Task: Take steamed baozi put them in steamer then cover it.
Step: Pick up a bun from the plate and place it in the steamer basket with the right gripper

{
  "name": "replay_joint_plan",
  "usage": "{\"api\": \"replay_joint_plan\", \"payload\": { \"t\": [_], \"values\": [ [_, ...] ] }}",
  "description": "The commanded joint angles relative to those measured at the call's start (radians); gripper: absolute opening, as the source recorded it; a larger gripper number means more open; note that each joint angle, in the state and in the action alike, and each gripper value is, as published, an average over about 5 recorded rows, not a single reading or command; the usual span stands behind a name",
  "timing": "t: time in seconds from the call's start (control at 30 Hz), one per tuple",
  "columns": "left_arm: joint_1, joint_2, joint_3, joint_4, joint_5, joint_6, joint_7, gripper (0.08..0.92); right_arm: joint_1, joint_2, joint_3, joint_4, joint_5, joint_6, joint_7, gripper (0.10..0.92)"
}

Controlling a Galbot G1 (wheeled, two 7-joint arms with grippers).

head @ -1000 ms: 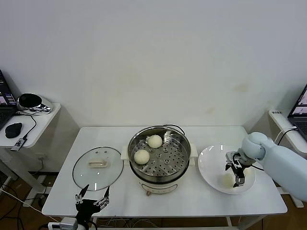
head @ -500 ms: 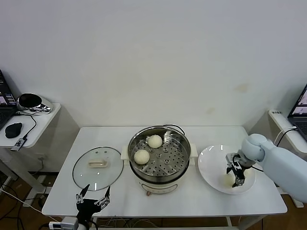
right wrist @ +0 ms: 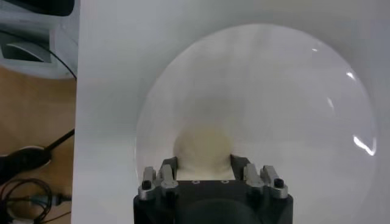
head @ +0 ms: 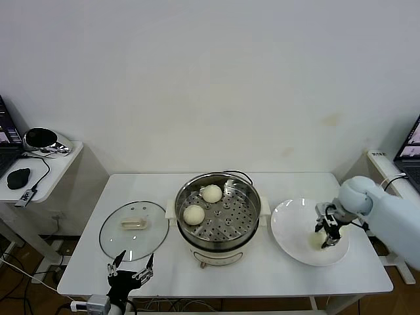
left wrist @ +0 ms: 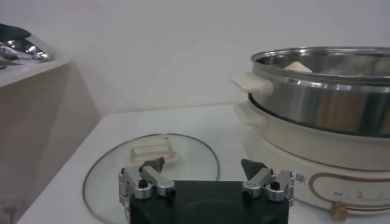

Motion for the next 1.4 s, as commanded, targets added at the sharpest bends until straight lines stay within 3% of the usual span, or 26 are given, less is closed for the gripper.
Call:
{"api": "replay_joint_plan", "payload": {
  "t": [0.03,0.4,0.6,0.8,1.07,1.4],
  "values": [
    [-0.010,0.007,-0.004,-0.004,-0.005,0.001,-0.002,0.823,0.331,-0.019,-0.150,0.037,0.146,-0.004,-0.028,0.552],
    [0.003,0.006,-0.033,-0.039,-0.012,-0.010,-0.018,0.823,0.661,0.194,-0.329,0.059,0.292,0.055,-0.080,0.551],
    [0.021,0.005,-0.042,-0.062,-0.004,-0.022,-0.024,0.823,0.697,0.333,-0.321,0.006,0.368,0.287,-0.116,0.544],
    [0.035,-0.006,-0.047,-0.102,0.016,-0.027,-0.030,0.823,0.676,0.448,-0.320,-0.013,0.278,0.431,-0.118,0.543],
    [0.039,-0.012,-0.047,-0.110,0.038,-0.034,-0.033,0.823,0.599,0.574,-0.353,-0.041,0.176,0.763,-0.083,0.543],
    [0.042,-0.014,-0.047,-0.114,0.045,-0.035,-0.032,0.823,0.513,0.614,-0.395,0.031,-0.029,0.918,-0.005,0.543]
  ]
}}
